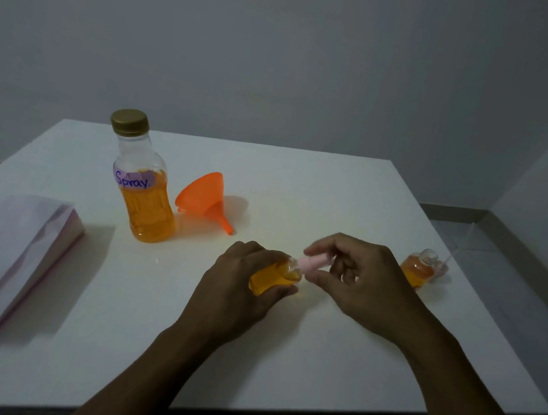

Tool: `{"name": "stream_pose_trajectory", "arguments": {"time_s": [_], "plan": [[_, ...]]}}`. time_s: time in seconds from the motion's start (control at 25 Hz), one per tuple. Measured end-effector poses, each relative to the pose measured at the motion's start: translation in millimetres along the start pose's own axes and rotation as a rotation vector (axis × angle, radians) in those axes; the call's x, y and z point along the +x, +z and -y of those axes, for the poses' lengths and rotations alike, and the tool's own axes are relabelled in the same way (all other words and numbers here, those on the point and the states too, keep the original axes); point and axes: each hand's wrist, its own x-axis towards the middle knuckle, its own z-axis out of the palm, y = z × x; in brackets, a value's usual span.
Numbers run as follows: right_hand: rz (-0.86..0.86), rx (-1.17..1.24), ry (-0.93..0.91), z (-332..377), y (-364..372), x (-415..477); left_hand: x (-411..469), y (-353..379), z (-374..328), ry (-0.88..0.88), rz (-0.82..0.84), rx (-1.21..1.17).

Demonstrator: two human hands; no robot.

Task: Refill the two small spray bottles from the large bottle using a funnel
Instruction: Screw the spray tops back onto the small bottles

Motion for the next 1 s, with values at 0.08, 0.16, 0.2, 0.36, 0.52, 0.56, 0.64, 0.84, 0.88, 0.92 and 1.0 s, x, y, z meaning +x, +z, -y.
{"name": "stream_pose_trajectory", "arguments": {"time_s": [0.08, 0.16, 0.2, 0.36, 0.52, 0.56, 0.64, 0.84, 0.88, 0.92, 1.0], "plan": [[-0.040, -0.050, 0.051, -2.1, 2.6, 1.1, -2.1, -0.7, -0.5, 0.015, 0.009, -0.002], [-0.022, -0.045, 0.079, -3.9, 1.8, 0.2, -2.4, -1.2, -2.0, 0.001, 0.019, -0.037], [0.006, 0.005, 0.069, -3.1, -0.1, -0.8, -1.4, -1.1, -1.9, -0.005, 0.023, -0.053], [0.043, 0.030, -0.034, -5.5, -1.6, -2.3, -1.0, -3.2, -4.4, 0.002, 0.043, -0.078], [0.018, -0.091, -0.047, -1.9, 6.3, 3.9, -3.8, -4.8, -9.0, 0.039, -0.018, -0.089], [0.026, -0.085, -0.032, -2.1, 8.8, 5.6, -3.7, -4.6, -9.3, 0.055, -0.046, -0.085], [0.053, -0.064, 0.025, 0.4, 11.9, 7.9, -4.4, -2.7, -8.6, 0.094, -0.102, -0.056], [0.120, 0.076, 0.247, 12.8, 12.4, 8.6, -12.2, 1.2, -9.8, 0.205, -0.221, 0.065], [0.096, 0.106, 0.269, 17.4, 12.0, 8.5, -13.5, 1.3, -13.0, 0.186, -0.224, 0.029], [0.050, 0.144, 0.289, 22.4, 11.7, 8.5, -14.1, 0.4, -16.7, 0.138, -0.218, -0.028], [-0.091, 0.245, 0.300, 32.0, 7.8, 6.6, -13.3, -2.7, -19.6, 0.016, -0.214, -0.130]]}}
